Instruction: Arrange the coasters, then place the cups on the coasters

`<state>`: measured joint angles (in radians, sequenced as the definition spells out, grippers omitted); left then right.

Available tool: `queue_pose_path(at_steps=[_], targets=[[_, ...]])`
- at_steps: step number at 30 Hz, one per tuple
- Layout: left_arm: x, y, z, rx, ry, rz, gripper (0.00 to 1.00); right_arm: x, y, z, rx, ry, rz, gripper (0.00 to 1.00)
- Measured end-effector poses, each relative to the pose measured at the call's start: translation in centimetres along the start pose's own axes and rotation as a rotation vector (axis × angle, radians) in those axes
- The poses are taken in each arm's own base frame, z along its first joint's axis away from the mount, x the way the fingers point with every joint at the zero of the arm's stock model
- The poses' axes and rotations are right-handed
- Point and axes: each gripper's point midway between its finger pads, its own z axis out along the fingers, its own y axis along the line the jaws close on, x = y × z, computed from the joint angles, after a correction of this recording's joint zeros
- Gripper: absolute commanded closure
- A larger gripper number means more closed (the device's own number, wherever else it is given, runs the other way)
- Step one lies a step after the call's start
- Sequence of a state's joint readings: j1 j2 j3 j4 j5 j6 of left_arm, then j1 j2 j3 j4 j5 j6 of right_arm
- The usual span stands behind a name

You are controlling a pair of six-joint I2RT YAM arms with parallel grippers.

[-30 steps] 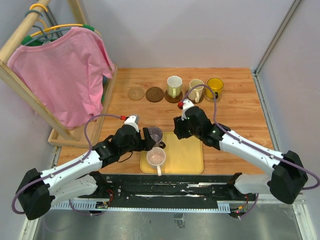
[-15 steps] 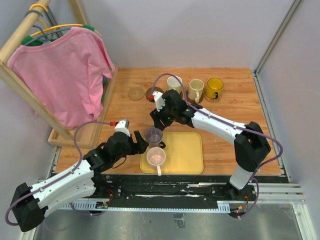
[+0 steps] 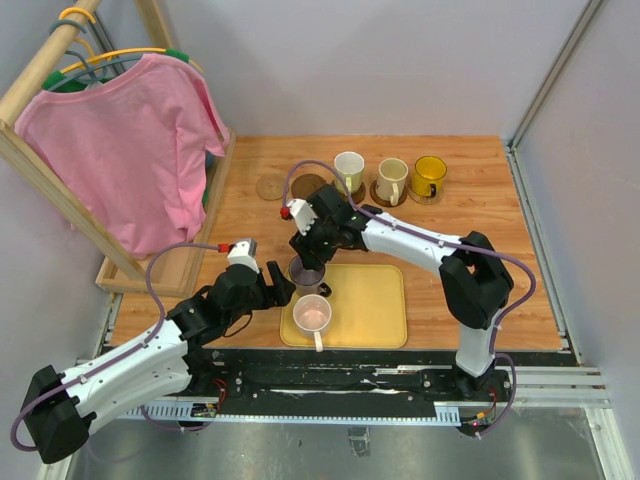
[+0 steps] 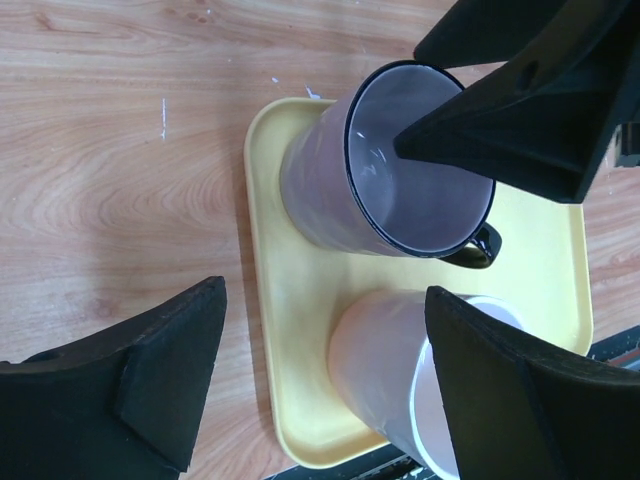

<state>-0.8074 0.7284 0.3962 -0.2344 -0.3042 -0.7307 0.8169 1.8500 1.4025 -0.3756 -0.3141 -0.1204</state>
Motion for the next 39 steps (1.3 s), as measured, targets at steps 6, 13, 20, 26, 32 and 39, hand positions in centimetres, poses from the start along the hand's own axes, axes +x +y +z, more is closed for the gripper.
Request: queue_pose_path(at_steps=[6, 13, 20, 26, 32, 39], targets=[[0.3, 0.3, 0.1, -0.006, 0.004, 0.002, 0.16, 0.5, 0.5, 1.9, 0.003, 0.042, -0.027, 0.59], [0.2, 0.2, -0.1, 0.001, -0.003, 0.0, 0.15, 1.1, -0.1, 2.5, 0.121, 0.077, -0.049, 0.93], [0.3, 0.0, 0.2, 0.011, 0.004, 0.007, 0.15, 2.5, -0.9, 0.9, 0.269, 0.069, 0.055, 0.99], [0.7, -0.7, 0.9, 0.042, 0.024, 0.045, 0.13, 5.2, -2.1, -1.8, 0.446, 0.073, 0.235, 0.99], [1.6, -1.9, 1.9, 0.106, 0.063, 0.116, 0.11, 7.6, -3.5, -4.5, 0.641, 0.065, 0.435, 0.99], [1.5, -4.7, 2.8, 0.22, 0.096, 0.195, 0.09, 10.6, -4.3, -7.5, 0.802, 0.038, 0.594, 0.66]])
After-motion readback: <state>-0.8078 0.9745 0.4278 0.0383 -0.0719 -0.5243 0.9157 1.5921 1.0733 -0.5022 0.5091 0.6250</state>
